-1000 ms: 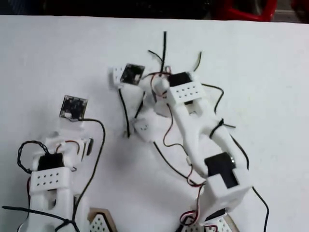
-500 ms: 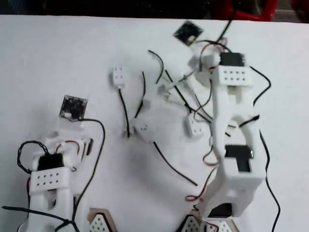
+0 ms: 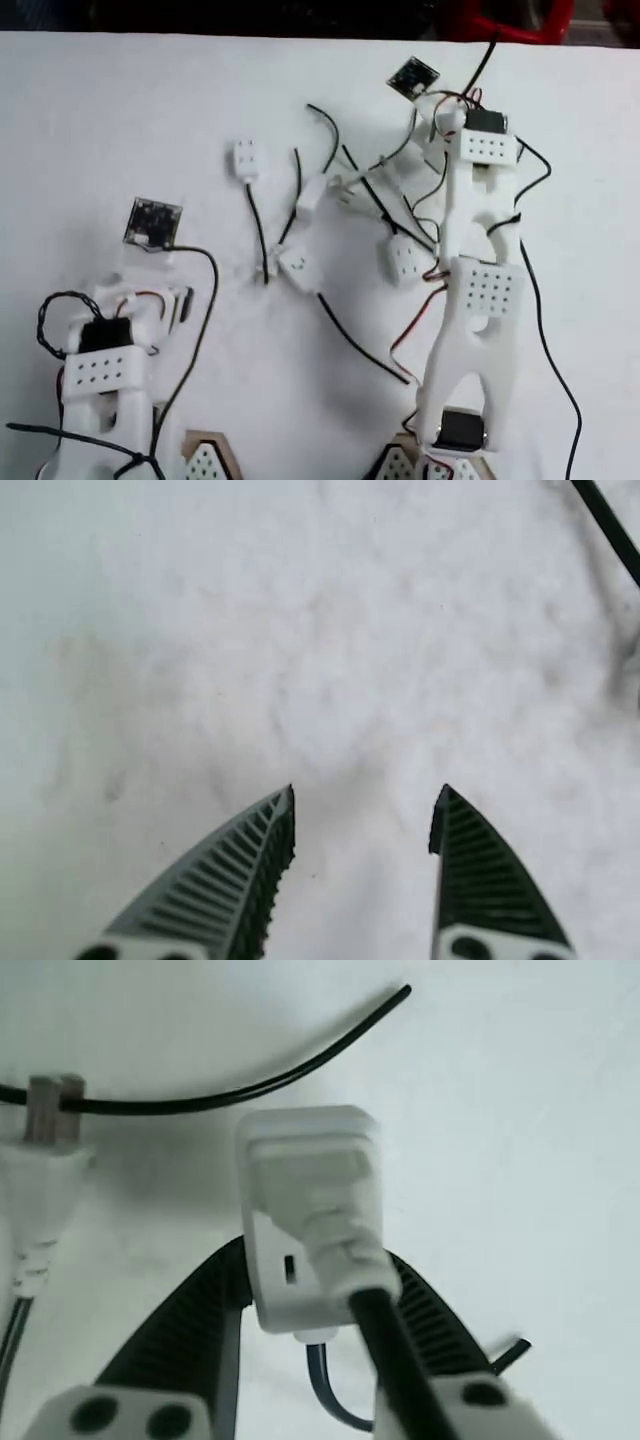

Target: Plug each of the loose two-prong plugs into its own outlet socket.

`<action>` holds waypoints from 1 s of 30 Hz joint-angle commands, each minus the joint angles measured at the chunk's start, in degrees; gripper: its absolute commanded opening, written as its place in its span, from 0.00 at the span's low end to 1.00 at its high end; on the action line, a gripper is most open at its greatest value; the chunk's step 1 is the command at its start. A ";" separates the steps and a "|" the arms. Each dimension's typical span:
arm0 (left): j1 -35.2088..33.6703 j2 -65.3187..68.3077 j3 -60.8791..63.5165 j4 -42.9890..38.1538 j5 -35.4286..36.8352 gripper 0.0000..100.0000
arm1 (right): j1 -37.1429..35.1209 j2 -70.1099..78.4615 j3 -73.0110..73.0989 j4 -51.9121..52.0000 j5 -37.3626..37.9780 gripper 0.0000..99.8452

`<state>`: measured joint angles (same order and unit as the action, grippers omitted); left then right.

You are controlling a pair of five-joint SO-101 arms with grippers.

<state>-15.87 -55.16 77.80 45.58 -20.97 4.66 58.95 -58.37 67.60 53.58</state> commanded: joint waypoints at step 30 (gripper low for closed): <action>-0.31 -0.84 -0.44 -1.32 -0.70 0.23 | -6.81 4.00 -36.75 31.16 -39.91 0.13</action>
<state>-15.87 -55.16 77.80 45.58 -20.97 -1.05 67.65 -93.01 98.29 18.24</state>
